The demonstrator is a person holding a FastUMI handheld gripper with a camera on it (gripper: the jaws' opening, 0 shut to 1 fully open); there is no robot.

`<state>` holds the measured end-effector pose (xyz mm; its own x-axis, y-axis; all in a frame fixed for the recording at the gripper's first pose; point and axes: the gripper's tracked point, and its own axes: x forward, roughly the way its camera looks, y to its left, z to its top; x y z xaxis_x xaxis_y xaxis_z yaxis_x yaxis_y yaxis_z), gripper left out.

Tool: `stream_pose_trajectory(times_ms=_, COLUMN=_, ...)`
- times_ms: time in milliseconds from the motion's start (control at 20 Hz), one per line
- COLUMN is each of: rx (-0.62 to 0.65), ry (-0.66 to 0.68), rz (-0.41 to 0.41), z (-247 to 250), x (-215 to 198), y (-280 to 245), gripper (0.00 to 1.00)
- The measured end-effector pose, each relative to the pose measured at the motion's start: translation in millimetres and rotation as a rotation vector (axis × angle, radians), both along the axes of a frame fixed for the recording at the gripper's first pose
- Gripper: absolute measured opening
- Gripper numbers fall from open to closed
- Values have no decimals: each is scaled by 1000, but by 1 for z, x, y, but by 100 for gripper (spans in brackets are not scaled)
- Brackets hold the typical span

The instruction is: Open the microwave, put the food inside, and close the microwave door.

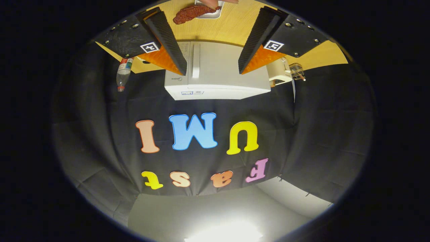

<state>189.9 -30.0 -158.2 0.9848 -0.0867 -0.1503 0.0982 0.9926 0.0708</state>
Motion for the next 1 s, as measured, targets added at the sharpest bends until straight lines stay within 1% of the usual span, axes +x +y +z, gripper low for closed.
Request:
stream_pose_trajectory(times_ms=200, rx=5, ry=37, rz=-32, z=-35, x=35, y=-12, gripper=97)
stream_pose_trajectory(times_ms=500, rx=48, ry=57, rz=-78, z=-68, x=77, y=-36, gripper=97)
stream_pose_trajectory(times_ms=750, rx=58, ry=108, rz=-66, z=-98, x=104, y=-45, gripper=97)
stream_pose_trajectory(times_ms=800, rx=56, ry=110, rz=-73, z=-102, x=109, y=-48, gripper=92)
stream_pose_trajectory(times_ms=900, rx=43, ry=106, rz=-78, z=-108, x=118, y=-50, gripper=91)
stream_pose_trajectory(times_ms=950, rx=22, ry=112, rz=-93, z=-115, x=122, y=-54, gripper=85)
stream_pose_trajectory(times_ms=1000, rx=7, ry=126, rz=-93, z=-121, x=126, y=-53, gripper=73)
